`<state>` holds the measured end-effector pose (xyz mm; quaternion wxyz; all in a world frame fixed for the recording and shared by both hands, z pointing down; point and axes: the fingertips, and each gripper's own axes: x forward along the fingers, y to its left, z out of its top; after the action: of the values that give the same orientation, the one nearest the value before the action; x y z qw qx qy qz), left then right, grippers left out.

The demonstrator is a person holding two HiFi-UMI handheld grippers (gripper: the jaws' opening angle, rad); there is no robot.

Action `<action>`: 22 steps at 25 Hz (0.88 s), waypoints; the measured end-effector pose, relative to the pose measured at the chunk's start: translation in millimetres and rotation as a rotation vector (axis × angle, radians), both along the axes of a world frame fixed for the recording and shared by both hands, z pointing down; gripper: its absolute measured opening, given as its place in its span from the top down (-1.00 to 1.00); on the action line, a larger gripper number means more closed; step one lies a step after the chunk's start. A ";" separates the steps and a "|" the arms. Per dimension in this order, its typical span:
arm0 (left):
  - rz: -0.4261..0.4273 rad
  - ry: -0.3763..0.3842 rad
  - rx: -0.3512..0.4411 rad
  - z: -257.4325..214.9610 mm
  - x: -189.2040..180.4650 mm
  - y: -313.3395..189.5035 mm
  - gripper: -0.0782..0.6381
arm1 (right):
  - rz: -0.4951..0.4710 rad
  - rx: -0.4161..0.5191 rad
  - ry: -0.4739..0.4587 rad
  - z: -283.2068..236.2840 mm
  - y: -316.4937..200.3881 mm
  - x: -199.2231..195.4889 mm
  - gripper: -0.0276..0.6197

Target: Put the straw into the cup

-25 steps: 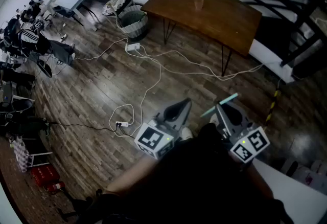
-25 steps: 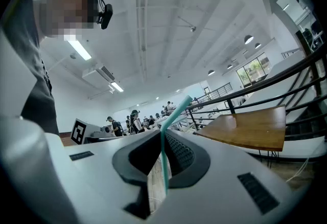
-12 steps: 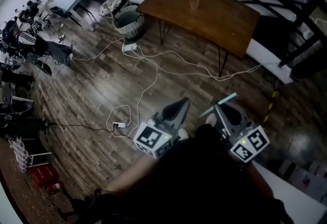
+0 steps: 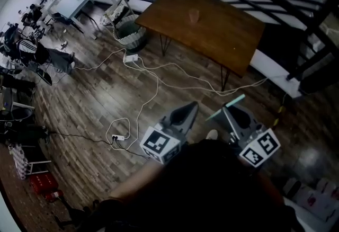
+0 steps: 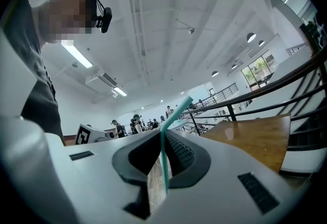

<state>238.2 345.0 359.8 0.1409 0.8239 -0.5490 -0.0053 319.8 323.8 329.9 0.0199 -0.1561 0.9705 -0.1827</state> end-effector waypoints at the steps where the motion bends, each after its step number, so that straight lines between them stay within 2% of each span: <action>1: 0.005 -0.009 0.017 -3.0 4.7 -10.4 0.75 | -0.007 0.007 -0.003 -3.2 -9.3 2.9 0.81; 3: 0.028 -0.008 0.039 -8.7 17.6 -27.2 0.75 | -0.018 0.018 -0.005 -7.9 -24.7 9.3 0.81; 5: 0.053 0.019 0.027 -11.5 34.3 -36.8 0.75 | -0.030 0.022 -0.006 -8.5 -35.6 17.4 0.81; 8: 0.056 0.007 0.021 -9.1 51.2 -47.8 0.75 | -0.039 0.006 -0.012 -1.2 -51.2 29.6 0.81; 14: 0.075 0.015 0.009 -1.8 60.4 -67.8 0.75 | -0.059 -0.012 -0.005 10.2 -71.1 36.0 0.81; 17: 0.107 0.017 -0.006 7.5 69.1 -72.8 0.75 | -0.048 -0.061 -0.014 21.7 -82.3 33.6 0.81; 22: 0.120 0.052 -0.032 16.3 56.2 -87.9 0.75 | -0.027 -0.098 0.003 33.2 -97.3 25.4 0.81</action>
<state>294.4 257.1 376.1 0.1685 0.8524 -0.4949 -0.0094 345.1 226.5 363.2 0.0080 -0.1439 0.9624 -0.2302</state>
